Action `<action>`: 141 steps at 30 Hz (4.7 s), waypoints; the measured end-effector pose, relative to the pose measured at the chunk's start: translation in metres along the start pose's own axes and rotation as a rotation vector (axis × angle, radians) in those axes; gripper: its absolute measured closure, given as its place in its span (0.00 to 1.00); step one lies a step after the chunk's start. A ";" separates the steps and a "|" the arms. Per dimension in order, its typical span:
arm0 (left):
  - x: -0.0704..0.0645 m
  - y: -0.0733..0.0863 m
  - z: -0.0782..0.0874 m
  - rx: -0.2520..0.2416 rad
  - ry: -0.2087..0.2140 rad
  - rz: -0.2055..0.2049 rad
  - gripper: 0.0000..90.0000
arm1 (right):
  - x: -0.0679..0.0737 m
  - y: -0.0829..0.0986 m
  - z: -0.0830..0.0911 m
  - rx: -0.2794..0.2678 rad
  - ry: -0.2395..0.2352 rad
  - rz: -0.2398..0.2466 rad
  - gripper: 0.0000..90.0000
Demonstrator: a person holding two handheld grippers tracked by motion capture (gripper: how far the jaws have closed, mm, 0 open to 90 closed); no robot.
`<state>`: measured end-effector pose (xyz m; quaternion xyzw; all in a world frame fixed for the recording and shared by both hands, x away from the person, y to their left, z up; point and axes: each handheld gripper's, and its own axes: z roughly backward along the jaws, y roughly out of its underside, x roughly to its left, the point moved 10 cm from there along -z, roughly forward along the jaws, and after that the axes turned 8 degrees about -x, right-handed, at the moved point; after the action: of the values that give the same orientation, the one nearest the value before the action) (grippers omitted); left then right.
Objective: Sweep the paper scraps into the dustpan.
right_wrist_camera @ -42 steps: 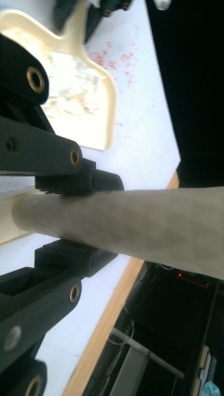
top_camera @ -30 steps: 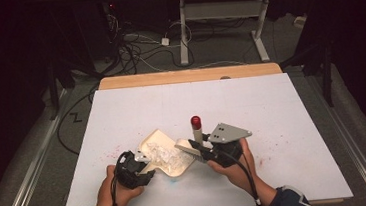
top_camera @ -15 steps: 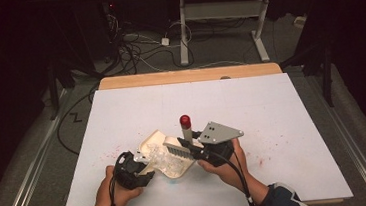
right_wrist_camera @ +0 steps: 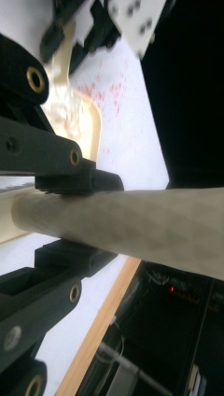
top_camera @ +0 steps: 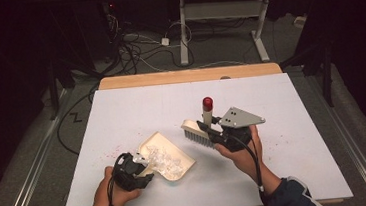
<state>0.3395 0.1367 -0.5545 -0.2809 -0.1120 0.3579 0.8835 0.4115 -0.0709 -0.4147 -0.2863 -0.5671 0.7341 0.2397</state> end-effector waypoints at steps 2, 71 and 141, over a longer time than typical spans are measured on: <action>-0.001 0.001 0.001 0.008 0.005 -0.005 0.70 | -0.008 0.005 -0.004 0.006 0.034 -0.003 0.79; 0.005 0.003 0.002 0.041 0.031 0.005 0.70 | 0.005 0.024 -0.069 0.020 0.061 0.097 0.79; -0.011 -0.005 -0.002 0.076 -0.013 -0.035 0.70 | 0.044 0.000 0.038 -0.072 -0.180 0.023 0.79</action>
<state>0.3354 0.1255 -0.5537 -0.2431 -0.1088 0.3480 0.8988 0.3537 -0.0677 -0.4138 -0.2339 -0.6090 0.7388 0.1689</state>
